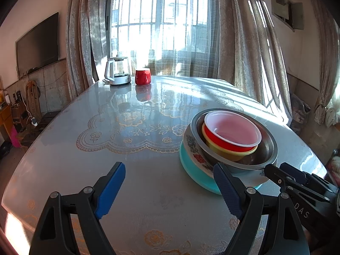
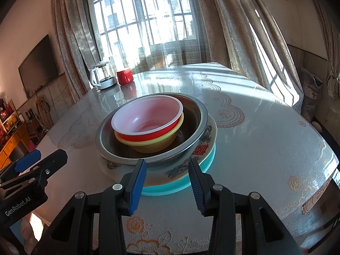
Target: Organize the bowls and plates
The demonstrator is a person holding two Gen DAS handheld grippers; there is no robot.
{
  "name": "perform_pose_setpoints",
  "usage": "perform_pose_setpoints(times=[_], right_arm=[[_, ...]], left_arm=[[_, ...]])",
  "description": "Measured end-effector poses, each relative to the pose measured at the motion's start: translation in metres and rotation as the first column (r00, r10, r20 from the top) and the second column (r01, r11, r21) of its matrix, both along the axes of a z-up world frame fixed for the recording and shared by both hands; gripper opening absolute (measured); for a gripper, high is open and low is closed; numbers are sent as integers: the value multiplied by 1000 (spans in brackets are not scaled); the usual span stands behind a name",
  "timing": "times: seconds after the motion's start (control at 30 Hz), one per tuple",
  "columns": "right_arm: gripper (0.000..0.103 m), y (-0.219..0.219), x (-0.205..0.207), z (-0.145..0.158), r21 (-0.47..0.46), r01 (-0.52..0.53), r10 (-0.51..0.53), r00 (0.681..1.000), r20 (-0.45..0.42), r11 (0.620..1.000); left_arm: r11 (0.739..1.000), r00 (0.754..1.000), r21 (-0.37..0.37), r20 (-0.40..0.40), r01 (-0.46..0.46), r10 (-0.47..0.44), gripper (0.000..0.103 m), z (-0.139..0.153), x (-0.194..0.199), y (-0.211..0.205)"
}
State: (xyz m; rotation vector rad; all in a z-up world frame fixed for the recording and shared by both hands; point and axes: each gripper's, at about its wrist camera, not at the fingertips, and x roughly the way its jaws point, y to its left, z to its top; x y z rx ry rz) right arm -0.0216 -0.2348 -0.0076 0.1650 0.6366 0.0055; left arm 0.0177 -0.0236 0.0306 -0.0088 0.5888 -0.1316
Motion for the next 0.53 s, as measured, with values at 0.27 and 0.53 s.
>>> perform_pose_setpoints(times=[0.27, 0.53], right_arm=[[42, -3, -1, 2, 1, 2, -2, 1000, 4, 1000], [42, -14, -5, 8, 2, -7, 7, 999, 48, 1000]], left_arm=[[1000, 1000, -4, 20, -4, 4, 85, 1, 0, 0], [1000, 1000, -13, 23, -18, 18, 79, -2, 6, 9]])
